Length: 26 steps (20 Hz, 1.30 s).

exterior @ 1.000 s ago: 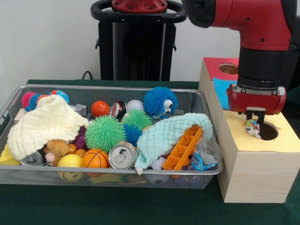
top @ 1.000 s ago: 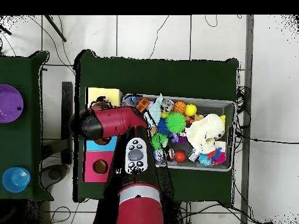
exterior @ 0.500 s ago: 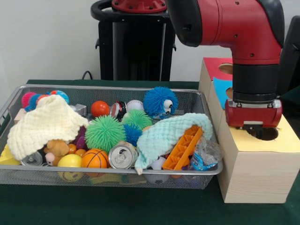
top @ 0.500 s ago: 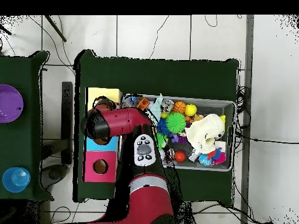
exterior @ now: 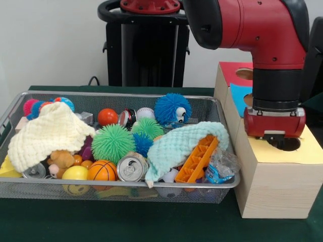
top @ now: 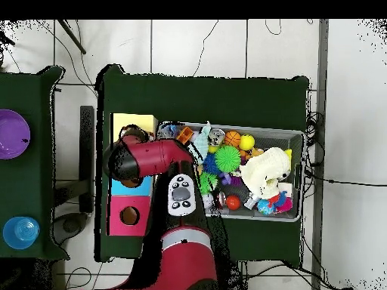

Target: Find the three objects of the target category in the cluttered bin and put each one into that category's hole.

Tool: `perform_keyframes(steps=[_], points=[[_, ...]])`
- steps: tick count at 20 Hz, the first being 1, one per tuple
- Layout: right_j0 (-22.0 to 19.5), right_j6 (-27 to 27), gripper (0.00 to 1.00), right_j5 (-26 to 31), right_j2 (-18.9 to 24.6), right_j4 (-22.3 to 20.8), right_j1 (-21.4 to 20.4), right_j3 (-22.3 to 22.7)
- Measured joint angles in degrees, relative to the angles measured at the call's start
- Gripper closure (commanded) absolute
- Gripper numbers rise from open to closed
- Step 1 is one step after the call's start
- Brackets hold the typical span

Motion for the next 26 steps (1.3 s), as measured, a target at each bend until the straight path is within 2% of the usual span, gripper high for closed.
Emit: perform_keyframes(steps=[14, 26], points=[[3.90, 0.01, 1.00, 1.01, -3.03, 0.03, 0.27, -0.41], [7.43, 0.01, 1.00, 14.27, -5.77, 1.15, -3.87, -1.36]])
